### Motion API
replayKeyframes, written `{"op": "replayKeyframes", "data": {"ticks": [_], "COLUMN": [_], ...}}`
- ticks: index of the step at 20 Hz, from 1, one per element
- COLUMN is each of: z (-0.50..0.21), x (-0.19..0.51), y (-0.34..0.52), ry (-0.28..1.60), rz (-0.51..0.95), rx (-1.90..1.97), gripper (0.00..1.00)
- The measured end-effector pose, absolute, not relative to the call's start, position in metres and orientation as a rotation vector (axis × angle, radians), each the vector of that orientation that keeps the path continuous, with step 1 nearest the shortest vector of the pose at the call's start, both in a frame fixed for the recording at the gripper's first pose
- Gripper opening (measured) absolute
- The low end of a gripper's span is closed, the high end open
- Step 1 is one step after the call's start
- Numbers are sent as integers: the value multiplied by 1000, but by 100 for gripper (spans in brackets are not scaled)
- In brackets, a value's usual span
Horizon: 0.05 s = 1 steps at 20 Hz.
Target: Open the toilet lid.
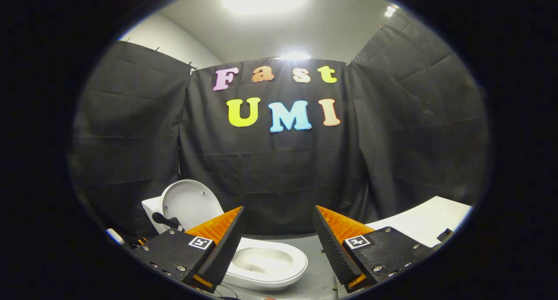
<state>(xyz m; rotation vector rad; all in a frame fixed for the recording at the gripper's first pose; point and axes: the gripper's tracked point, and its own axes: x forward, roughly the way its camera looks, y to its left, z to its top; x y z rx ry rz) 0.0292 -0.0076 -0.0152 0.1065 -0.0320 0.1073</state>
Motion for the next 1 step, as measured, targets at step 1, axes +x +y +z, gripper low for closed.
{"op": "replayKeyframes", "data": {"ticks": [1], "z": [-14], "x": [27], "y": [-11], "ry": [-34], "rz": [110], "rx": [90], "gripper": [94]}}
